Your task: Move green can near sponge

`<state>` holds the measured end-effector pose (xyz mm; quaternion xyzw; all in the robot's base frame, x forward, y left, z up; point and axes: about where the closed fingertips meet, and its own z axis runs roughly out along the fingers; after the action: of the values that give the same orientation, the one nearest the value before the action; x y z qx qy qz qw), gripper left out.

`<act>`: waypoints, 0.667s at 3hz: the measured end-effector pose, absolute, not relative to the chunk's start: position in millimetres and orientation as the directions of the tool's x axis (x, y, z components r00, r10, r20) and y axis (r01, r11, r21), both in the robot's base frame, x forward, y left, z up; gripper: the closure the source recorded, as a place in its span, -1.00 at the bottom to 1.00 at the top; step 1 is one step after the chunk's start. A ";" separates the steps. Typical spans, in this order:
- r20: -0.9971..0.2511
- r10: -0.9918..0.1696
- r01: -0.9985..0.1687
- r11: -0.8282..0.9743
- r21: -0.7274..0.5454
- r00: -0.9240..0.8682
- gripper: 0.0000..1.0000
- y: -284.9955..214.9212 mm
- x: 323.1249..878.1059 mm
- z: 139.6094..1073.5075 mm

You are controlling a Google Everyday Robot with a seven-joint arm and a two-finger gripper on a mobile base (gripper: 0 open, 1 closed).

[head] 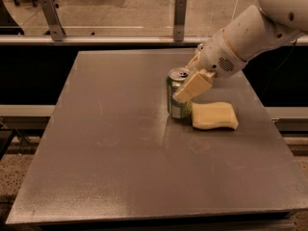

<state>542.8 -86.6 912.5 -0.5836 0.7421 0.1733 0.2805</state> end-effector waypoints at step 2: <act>-0.657 -0.727 -0.961 0.276 -0.015 -0.198 -0.30 -95.9 537.6 895.2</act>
Offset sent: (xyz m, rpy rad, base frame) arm -0.0074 -0.0142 -0.0255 0.1023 0.0629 -0.0223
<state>537.6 -95.9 895.2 -0.5657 0.7463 0.2054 0.2844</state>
